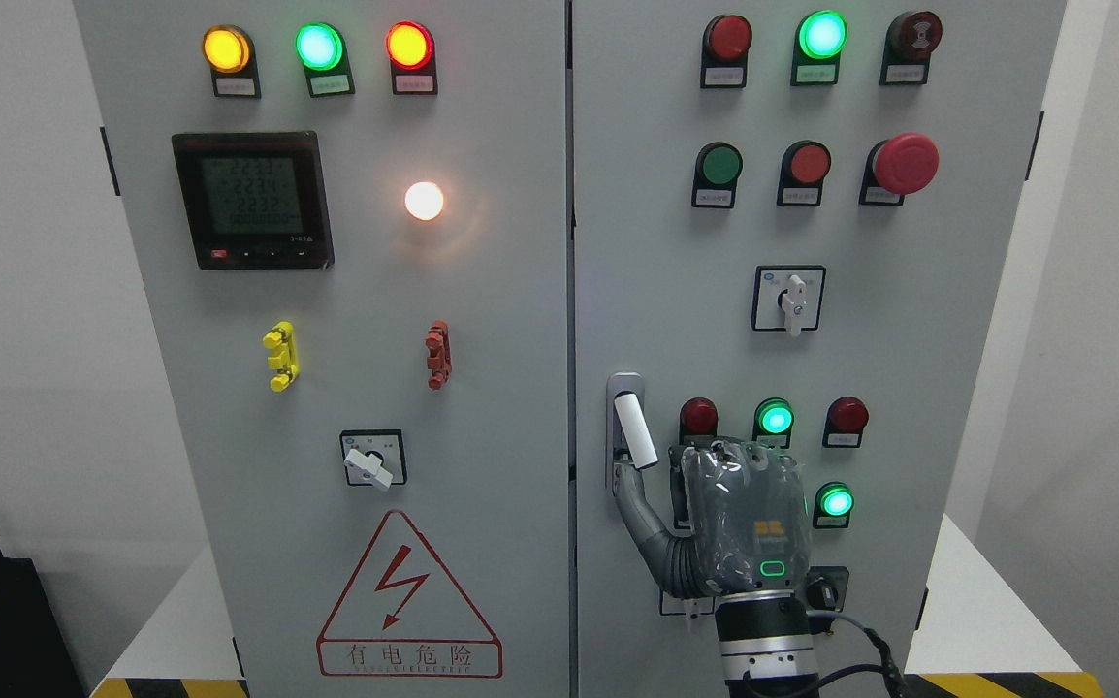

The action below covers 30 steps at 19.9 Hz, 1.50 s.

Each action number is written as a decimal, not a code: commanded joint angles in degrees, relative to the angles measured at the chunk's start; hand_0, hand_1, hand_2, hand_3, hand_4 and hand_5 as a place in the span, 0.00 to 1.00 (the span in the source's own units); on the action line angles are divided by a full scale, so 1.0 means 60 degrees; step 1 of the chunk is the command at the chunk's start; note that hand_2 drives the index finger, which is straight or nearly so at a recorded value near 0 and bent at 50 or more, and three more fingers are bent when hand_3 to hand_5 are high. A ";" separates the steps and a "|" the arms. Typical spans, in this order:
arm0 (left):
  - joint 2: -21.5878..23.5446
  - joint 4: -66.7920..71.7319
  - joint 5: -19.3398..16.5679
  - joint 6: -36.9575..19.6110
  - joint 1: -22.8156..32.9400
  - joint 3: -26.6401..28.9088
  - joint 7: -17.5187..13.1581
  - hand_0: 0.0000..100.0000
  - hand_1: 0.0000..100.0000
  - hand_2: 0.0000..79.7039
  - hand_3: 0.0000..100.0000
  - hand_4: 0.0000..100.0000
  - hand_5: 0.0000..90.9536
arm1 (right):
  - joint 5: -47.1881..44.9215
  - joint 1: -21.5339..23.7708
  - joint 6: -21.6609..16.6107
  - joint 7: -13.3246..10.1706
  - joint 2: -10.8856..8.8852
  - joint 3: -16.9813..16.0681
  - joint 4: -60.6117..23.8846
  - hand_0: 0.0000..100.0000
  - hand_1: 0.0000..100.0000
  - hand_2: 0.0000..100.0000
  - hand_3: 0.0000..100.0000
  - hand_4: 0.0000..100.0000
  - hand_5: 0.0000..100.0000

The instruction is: Release door handle

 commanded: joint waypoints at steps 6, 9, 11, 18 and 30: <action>-0.0001 0.0190 0.0000 -0.0003 0.0000 -0.0132 -0.0007 0.12 0.39 0.00 0.00 0.00 0.00 | -0.0001 0.0019 -0.0013 -0.0075 -0.0012 -0.0158 -0.0037 0.57 0.30 1.00 1.00 0.94 0.96; -0.0001 0.0190 0.0000 -0.0003 0.0000 -0.0132 -0.0007 0.12 0.39 0.00 0.00 0.00 0.00 | -0.0001 0.0019 -0.0013 -0.0075 -0.0012 -0.0187 -0.0037 0.57 0.30 1.00 1.00 0.94 0.96; -0.0001 0.0190 0.0000 -0.0003 0.0000 -0.0132 -0.0007 0.12 0.39 0.00 0.00 0.00 0.00 | -0.0001 0.0019 -0.0013 -0.0075 -0.0012 -0.0216 -0.0037 0.57 0.30 1.00 1.00 0.94 0.96; -0.0001 0.0190 0.0000 -0.0003 0.0000 -0.0132 -0.0007 0.12 0.39 0.00 0.00 0.00 0.00 | -0.0001 0.0019 -0.0013 -0.0090 -0.0027 -0.0231 -0.0037 0.55 0.33 1.00 1.00 0.94 0.96; -0.0001 0.0190 0.0000 -0.0003 0.0000 -0.0132 -0.0007 0.12 0.39 0.00 0.00 0.00 0.00 | -0.0001 0.0019 -0.0013 -0.0236 -0.0027 -0.0348 -0.0125 0.56 0.32 1.00 1.00 0.94 0.96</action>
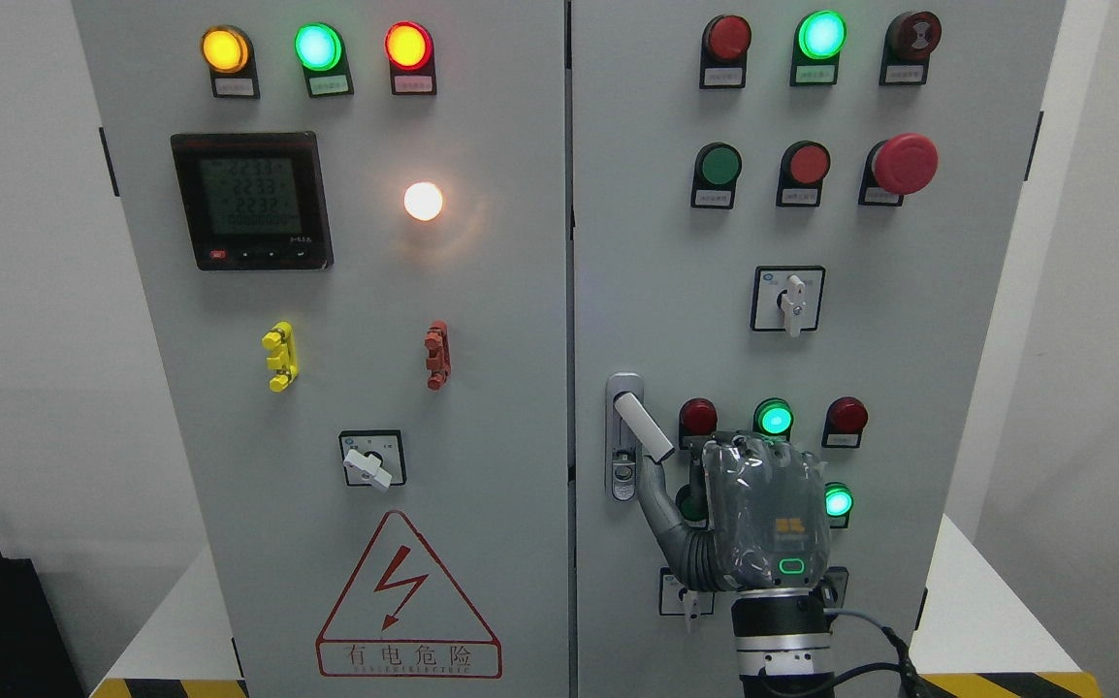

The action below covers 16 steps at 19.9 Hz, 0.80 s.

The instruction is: Release door handle

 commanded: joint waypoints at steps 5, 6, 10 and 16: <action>-0.0002 0.0191 0.0000 -0.0003 0.0000 -0.0132 -0.0007 0.12 0.39 0.00 0.00 0.00 0.00 | 0.0000 -0.0001 -0.0004 -0.0020 -0.0007 -0.0112 -0.0062 0.57 0.31 1.00 1.00 0.94 0.96; -0.0002 0.0191 0.0000 -0.0003 0.0000 -0.0132 -0.0007 0.12 0.39 0.00 0.00 0.00 0.00 | 0.0000 -0.0001 -0.0019 -0.0020 -0.0007 -0.0112 -0.0077 0.57 0.31 1.00 1.00 0.94 0.96; -0.0002 0.0191 0.0000 -0.0003 0.0000 -0.0132 -0.0007 0.12 0.39 0.00 0.00 0.00 0.00 | 0.0000 -0.0015 -0.0019 -0.0005 -0.0036 -0.0112 -0.0077 0.57 0.31 1.00 1.00 0.94 0.96; -0.0002 0.0191 0.0000 -0.0003 0.0000 -0.0132 -0.0007 0.12 0.39 0.00 0.00 0.00 0.00 | 0.0000 -0.0015 -0.0033 0.0009 -0.0066 -0.0112 -0.0062 0.57 0.31 1.00 1.00 0.94 0.96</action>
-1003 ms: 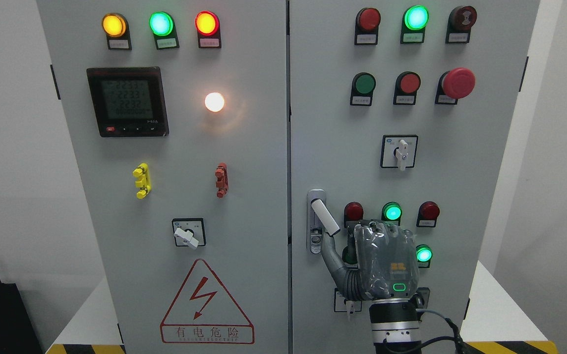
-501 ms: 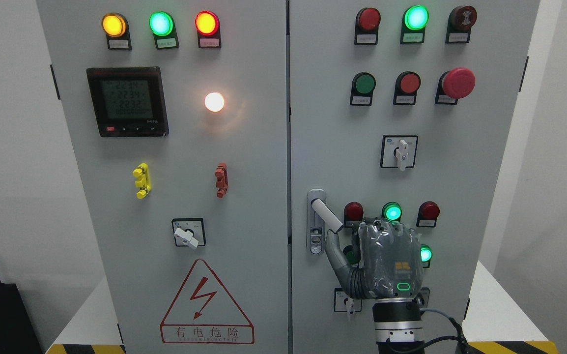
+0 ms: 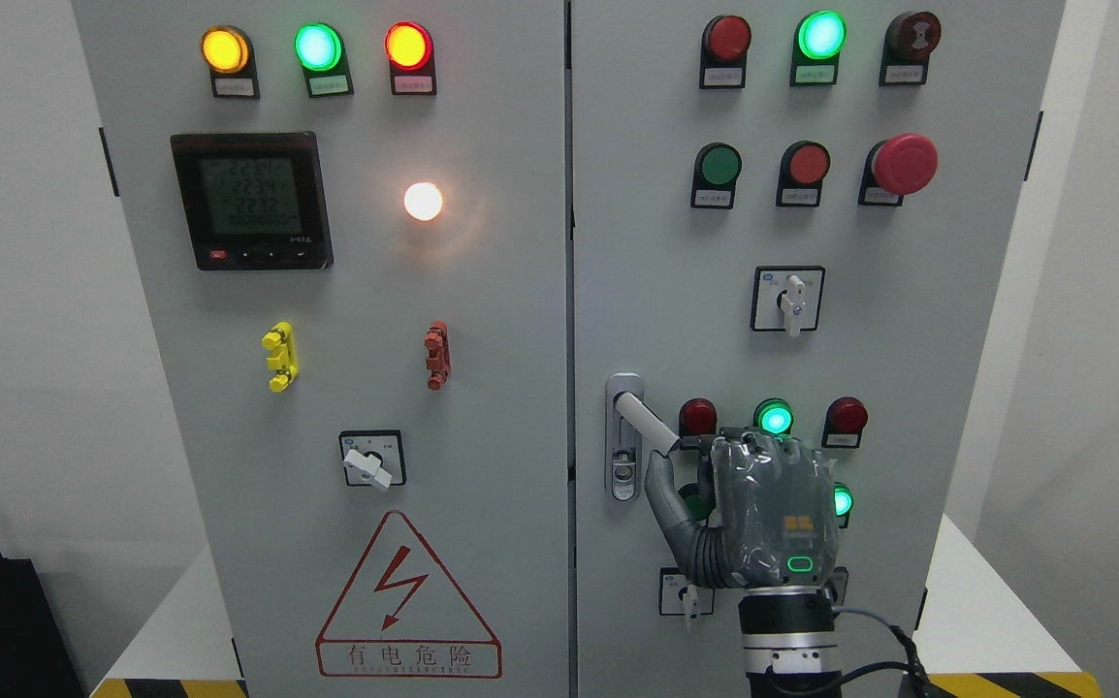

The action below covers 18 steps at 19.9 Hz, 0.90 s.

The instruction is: Release door handle

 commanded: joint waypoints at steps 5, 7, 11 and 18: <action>-0.0003 0.0191 0.0000 -0.0003 -0.0014 -0.0132 -0.0007 0.12 0.39 0.00 0.00 0.00 0.00 | 0.0000 -0.0051 -0.0022 0.0056 -0.0056 -0.0127 -0.0011 0.58 0.31 1.00 1.00 0.94 0.96; -0.0003 0.0191 0.0000 -0.0003 0.0000 -0.0132 -0.0007 0.12 0.39 0.00 0.00 0.00 0.00 | 0.0000 -0.0066 -0.0022 0.0056 -0.0056 -0.0157 -0.0011 0.58 0.31 1.00 1.00 0.94 0.96; -0.0003 0.0191 0.0000 -0.0003 0.0000 -0.0132 -0.0007 0.12 0.39 0.00 0.00 0.00 0.00 | 0.0000 -0.0095 -0.0022 0.0042 -0.0071 -0.0215 0.0003 0.58 0.32 1.00 1.00 0.94 0.96; -0.0003 0.0191 0.0000 -0.0003 0.0000 -0.0132 -0.0007 0.12 0.39 0.00 0.00 0.00 0.00 | 0.0000 -0.0125 -0.0051 0.0042 -0.0085 -0.0259 -0.0011 0.58 0.31 1.00 1.00 0.93 0.96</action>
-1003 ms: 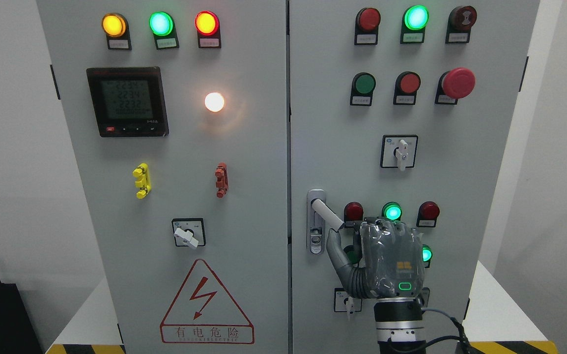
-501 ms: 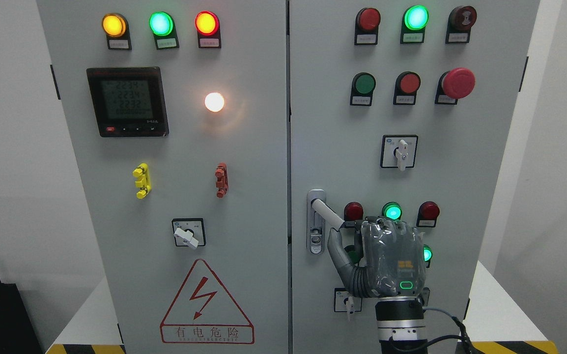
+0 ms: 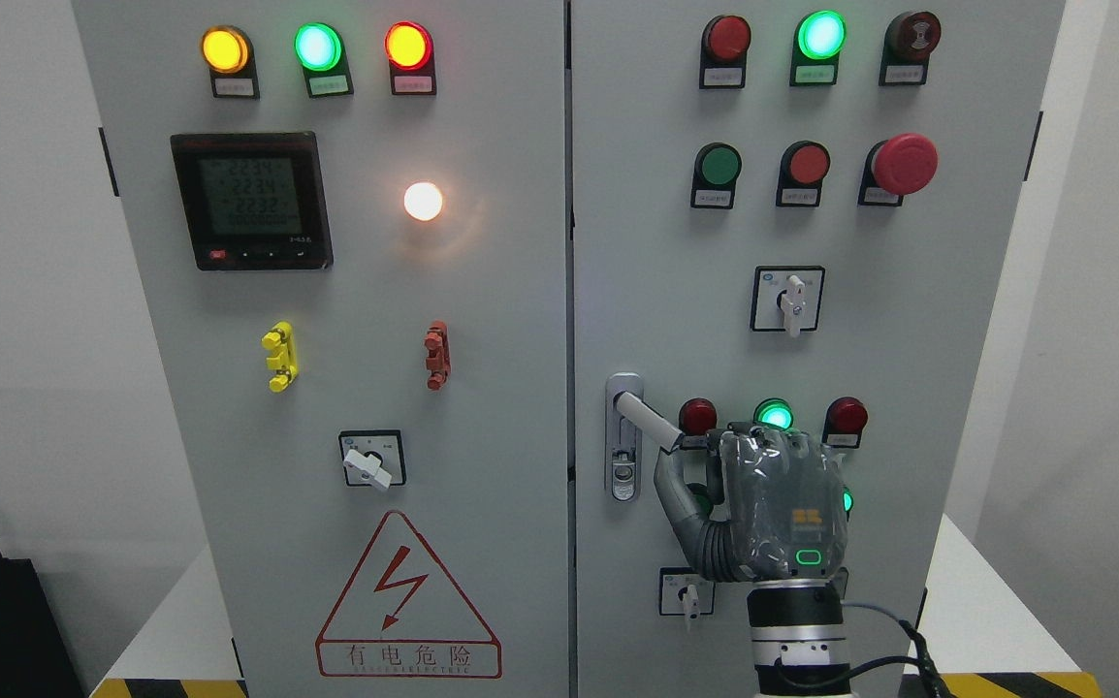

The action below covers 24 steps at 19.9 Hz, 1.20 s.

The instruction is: Release door handle

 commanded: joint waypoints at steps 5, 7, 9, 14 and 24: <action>-0.0003 0.0190 0.0000 -0.0003 0.0000 -0.0132 -0.0007 0.12 0.39 0.00 0.00 0.00 0.00 | 0.0000 -0.0044 -0.0029 0.0005 -0.0027 -0.0116 -0.0004 0.58 0.31 1.00 1.00 0.93 0.96; -0.0003 0.0190 0.0000 -0.0003 0.0000 -0.0132 -0.0007 0.12 0.39 0.00 0.00 0.00 0.00 | -0.0015 -0.0044 -0.0029 0.0005 -0.0027 -0.0116 -0.0004 0.58 0.31 1.00 1.00 0.93 0.96; 0.0012 0.0190 0.0000 -0.0003 0.0000 -0.0132 -0.0007 0.12 0.39 0.00 0.00 0.00 0.00 | -0.0015 -0.0044 -0.0029 0.0005 -0.0027 -0.0116 -0.0004 0.58 0.31 1.00 1.00 0.93 0.96; 0.0012 0.0190 0.0000 -0.0003 0.0000 -0.0132 -0.0007 0.12 0.39 0.00 0.00 0.00 0.00 | -0.0176 -0.0146 -0.0029 0.0005 -0.0012 -0.0116 -0.0004 0.58 0.31 1.00 1.00 0.93 0.96; -0.0003 0.0190 0.0000 -0.0003 0.0000 -0.0132 -0.0007 0.12 0.39 0.00 0.00 0.00 0.00 | -0.0190 -0.0249 -0.0029 0.0034 -0.0012 -0.0116 -0.0004 0.58 0.31 1.00 1.00 0.93 0.96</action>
